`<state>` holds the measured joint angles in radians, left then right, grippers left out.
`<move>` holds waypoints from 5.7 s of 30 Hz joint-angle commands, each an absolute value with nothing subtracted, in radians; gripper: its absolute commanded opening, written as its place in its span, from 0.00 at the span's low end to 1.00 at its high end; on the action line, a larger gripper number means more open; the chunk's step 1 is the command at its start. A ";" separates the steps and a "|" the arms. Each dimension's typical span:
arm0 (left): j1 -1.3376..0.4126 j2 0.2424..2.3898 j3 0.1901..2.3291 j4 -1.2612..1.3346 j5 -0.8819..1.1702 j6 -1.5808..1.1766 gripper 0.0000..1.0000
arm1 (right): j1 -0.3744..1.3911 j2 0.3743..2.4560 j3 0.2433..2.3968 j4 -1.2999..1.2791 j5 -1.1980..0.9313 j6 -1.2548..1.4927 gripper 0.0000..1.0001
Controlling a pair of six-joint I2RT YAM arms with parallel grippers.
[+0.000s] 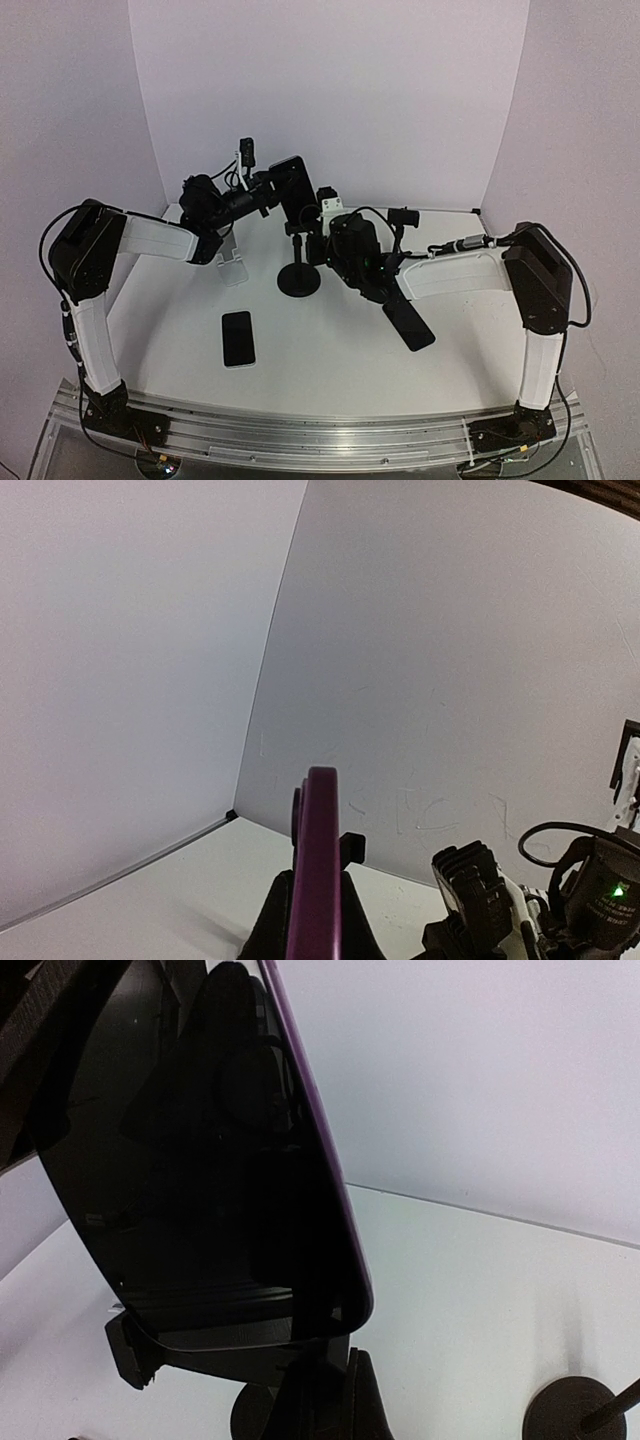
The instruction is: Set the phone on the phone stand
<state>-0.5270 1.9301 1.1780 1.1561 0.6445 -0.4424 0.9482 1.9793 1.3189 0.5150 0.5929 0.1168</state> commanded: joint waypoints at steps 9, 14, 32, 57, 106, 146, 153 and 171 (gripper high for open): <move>-0.510 1.934 1.185 0.573 0.807 -0.092 0.00 | 0.946 2.003 1.313 0.541 0.557 0.091 0.00; -0.492 1.950 1.223 0.468 0.801 -0.013 0.00 | 0.946 1.998 1.312 0.537 0.551 0.071 0.00; -0.503 1.836 1.129 0.394 0.616 -0.013 0.00 | 0.943 2.040 1.425 0.444 0.616 0.151 0.00; -0.485 1.794 1.249 0.039 0.543 0.149 0.00 | 0.876 2.004 1.454 0.353 0.572 0.233 0.00; -0.494 1.793 1.438 -0.390 0.287 0.392 0.00 | 0.818 2.027 1.535 0.212 0.428 0.198 0.00; -0.419 1.871 1.328 0.050 0.558 0.381 0.00 | 0.869 2.028 1.575 0.164 0.406 0.165 0.17; -0.419 1.871 1.338 0.025 0.637 0.413 0.00 | 0.869 2.006 1.563 0.166 0.407 0.167 0.43; -0.413 2.037 1.570 -0.074 1.059 0.421 0.00 | 0.869 1.885 1.456 0.155 0.479 0.148 0.58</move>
